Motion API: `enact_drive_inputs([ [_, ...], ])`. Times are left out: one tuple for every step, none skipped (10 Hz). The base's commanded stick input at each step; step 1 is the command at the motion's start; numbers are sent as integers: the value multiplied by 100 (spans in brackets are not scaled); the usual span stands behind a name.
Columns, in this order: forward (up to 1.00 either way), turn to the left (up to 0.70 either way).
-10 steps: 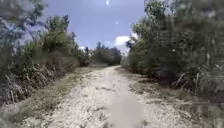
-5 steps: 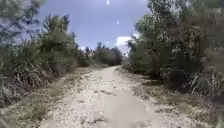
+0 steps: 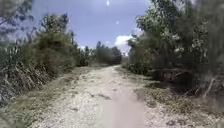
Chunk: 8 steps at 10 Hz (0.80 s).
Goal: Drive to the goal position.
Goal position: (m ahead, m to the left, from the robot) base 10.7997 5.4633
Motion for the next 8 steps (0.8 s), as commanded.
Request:
enact_drive_inputs([
  [50, 1],
  [50, 1],
  [50, 1],
  [50, 1],
  [50, 1],
  [50, 1],
  [50, 1],
  [50, 1],
])
